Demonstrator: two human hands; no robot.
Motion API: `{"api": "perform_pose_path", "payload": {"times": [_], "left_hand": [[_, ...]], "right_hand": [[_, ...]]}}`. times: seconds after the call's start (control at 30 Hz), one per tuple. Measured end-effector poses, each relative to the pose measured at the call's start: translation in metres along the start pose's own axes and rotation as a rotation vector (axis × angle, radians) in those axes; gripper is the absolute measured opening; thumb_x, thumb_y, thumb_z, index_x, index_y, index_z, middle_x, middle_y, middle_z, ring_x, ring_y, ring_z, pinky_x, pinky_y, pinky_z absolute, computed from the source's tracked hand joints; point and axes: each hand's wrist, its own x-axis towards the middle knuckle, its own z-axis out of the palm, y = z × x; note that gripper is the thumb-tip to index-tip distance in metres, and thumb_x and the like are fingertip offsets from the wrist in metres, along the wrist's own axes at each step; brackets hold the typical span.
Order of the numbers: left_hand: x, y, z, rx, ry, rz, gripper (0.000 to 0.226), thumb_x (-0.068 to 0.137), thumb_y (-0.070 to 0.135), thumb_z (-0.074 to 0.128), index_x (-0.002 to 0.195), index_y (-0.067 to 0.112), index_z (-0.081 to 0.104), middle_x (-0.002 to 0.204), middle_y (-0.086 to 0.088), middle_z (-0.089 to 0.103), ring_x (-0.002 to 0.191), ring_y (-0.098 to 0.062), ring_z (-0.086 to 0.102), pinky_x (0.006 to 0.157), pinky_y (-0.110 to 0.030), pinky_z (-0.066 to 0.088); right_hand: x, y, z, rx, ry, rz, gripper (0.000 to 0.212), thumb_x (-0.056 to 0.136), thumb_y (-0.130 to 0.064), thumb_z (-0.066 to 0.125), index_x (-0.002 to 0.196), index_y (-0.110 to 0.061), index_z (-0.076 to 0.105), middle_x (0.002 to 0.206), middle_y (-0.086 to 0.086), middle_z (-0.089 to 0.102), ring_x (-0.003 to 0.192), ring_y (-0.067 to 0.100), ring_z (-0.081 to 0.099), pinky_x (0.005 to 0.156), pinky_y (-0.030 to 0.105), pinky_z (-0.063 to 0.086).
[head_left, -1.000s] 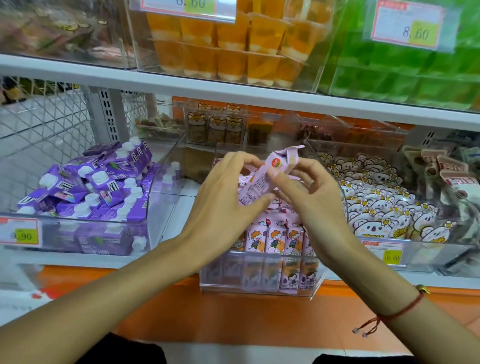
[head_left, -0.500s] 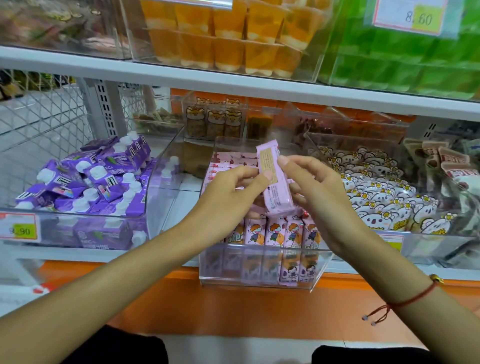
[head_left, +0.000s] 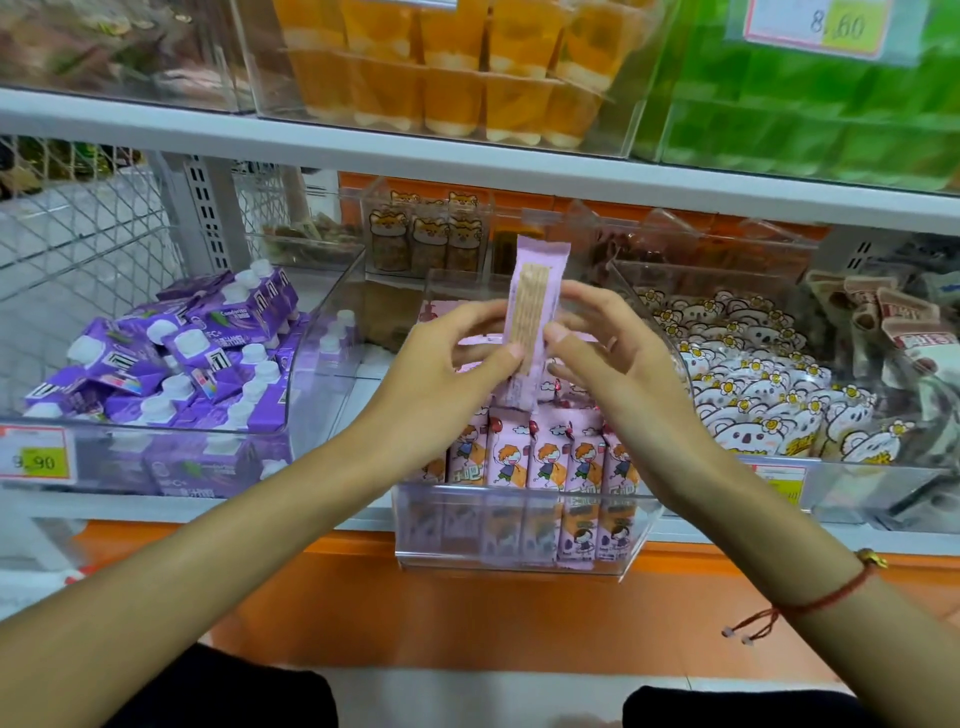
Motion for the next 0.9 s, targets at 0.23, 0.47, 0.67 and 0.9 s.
{"api": "perform_pose_path", "payload": {"times": [0.23, 0.47, 0.67, 0.9], "left_hand": [[0.0, -0.003, -0.002, 0.001, 0.008, 0.07, 0.037, 0.088, -0.007, 0.057, 0.117, 0.016, 0.057, 0.117, 0.004, 0.064, 0.109, -0.001, 0.061, 0.09, -0.01, 0.046], [0.0, 0.002, -0.002, -0.104, 0.146, 0.031, 0.028, 0.086, 0.02, 0.068, 0.11, 0.026, 0.055, 0.109, 0.012, 0.065, 0.097, -0.001, 0.066, 0.085, -0.02, 0.054], [0.001, 0.003, -0.005, -0.227, 0.183, -0.039, 0.068, 0.068, 0.04, 0.074, 0.127, 0.02, 0.046, 0.124, 0.005, 0.062, 0.105, -0.006, 0.065, 0.094, -0.034, 0.052], [0.007, 0.003, -0.018, -0.146, 0.107, 0.063, 0.047, 0.086, 0.008, 0.068, 0.126, 0.027, 0.052, 0.123, 0.003, 0.063, 0.101, -0.004, 0.066, 0.083, -0.018, 0.052]], "right_hand": [[-0.003, 0.002, 0.002, -0.075, -0.079, -0.138, 0.03, 0.09, -0.004, 0.061, 0.109, -0.026, 0.056, 0.11, -0.013, 0.062, 0.108, 0.002, 0.057, 0.089, 0.017, 0.046], [-0.005, 0.002, 0.005, -0.117, -0.041, -0.116, 0.059, 0.083, -0.014, 0.072, 0.133, -0.025, 0.042, 0.119, -0.015, 0.057, 0.112, -0.002, 0.054, 0.095, 0.017, 0.045], [-0.002, 0.002, 0.004, 0.02, 0.033, -0.079, 0.026, 0.084, -0.015, 0.07, 0.108, -0.016, 0.061, 0.101, -0.011, 0.069, 0.094, 0.002, 0.064, 0.076, 0.013, 0.049], [0.004, 0.005, -0.006, 0.28, 0.042, 0.172, 0.041, 0.077, -0.033, 0.066, 0.113, -0.013, 0.066, 0.091, -0.001, 0.071, 0.073, 0.011, 0.063, 0.073, 0.02, 0.053]]}}
